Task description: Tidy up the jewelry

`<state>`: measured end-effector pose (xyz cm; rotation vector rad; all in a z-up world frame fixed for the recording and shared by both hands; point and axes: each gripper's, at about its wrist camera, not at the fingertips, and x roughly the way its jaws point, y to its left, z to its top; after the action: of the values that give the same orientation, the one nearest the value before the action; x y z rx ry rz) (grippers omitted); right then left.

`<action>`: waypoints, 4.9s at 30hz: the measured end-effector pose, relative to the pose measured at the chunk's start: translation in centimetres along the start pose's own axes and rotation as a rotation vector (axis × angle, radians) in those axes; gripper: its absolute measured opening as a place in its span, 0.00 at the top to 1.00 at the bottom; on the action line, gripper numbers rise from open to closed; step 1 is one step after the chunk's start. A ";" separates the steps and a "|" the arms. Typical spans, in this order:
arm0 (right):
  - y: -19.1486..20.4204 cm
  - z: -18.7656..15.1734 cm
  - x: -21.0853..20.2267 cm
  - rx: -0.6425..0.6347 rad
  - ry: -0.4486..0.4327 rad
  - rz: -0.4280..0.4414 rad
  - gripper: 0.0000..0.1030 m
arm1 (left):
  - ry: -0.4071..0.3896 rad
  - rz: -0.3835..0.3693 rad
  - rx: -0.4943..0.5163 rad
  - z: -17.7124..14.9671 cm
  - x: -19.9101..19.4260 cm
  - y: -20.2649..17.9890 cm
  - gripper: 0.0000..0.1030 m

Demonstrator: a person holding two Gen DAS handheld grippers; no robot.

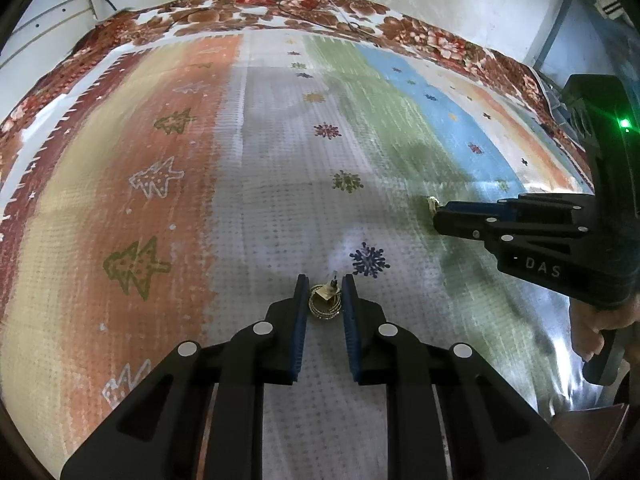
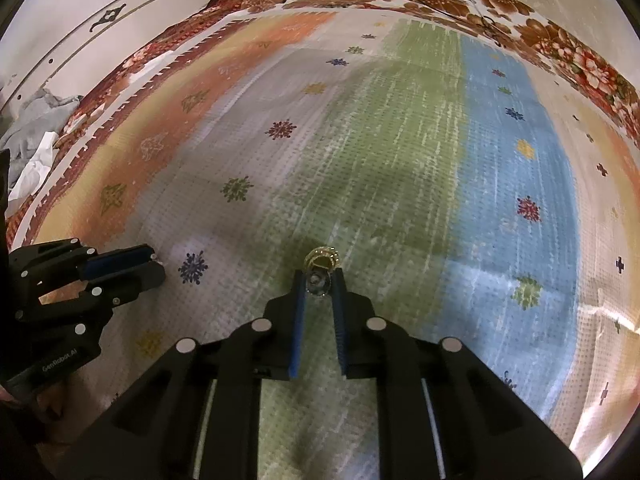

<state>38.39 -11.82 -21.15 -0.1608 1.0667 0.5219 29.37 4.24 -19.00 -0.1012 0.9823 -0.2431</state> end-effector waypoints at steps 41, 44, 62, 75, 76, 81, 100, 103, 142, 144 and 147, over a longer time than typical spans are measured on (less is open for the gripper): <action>2.7 -1.1 -7.6 -0.032 -0.093 0.031 0.91 | -0.059 0.061 0.005 -0.9 -7.3 -2.3 0.85; 3.2 -1.4 -8.9 -0.036 -0.105 0.029 0.91 | -0.072 0.064 0.006 -1.0 -8.3 -2.7 0.85; 6.4 -2.9 -16.8 -0.096 -0.182 0.006 0.91 | -0.150 0.067 0.034 -1.9 -14.8 -5.5 0.85; 7.8 -6.5 -21.7 -0.077 -0.211 0.014 0.91 | -0.194 0.049 0.054 -3.5 -18.7 -8.1 0.85; 7.9 -6.7 -22.0 -0.075 -0.212 0.014 0.91 | -0.196 0.048 0.056 -3.6 -19.0 -8.2 0.85; 8.2 -8.1 -23.3 -0.057 -0.218 0.042 0.91 | -0.194 0.037 0.073 -4.6 -19.7 -9.3 0.85; 8.2 -11.3 -25.5 0.014 -0.218 0.113 0.91 | -0.171 0.018 0.073 -7.2 -20.4 -11.0 0.85; 8.2 -11.6 -25.1 0.015 -0.206 0.122 0.91 | -0.164 0.014 0.075 -7.3 -20.2 -11.0 0.85; 6.8 -14.7 -29.7 0.031 -0.259 0.041 0.18 | -0.146 0.030 0.132 -9.6 -22.1 -11.7 0.20; 6.5 -15.0 -29.9 0.035 -0.261 0.036 0.16 | -0.146 0.019 0.140 -9.7 -22.3 -11.8 0.15; 6.6 -15.2 -30.1 0.022 -0.260 0.037 0.09 | -0.153 0.004 0.174 -10.1 -22.6 -12.3 0.07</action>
<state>11.90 -21.70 -1.64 -0.0522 0.8222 0.5483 7.02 -1.81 -3.87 0.0408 0.8057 -0.3113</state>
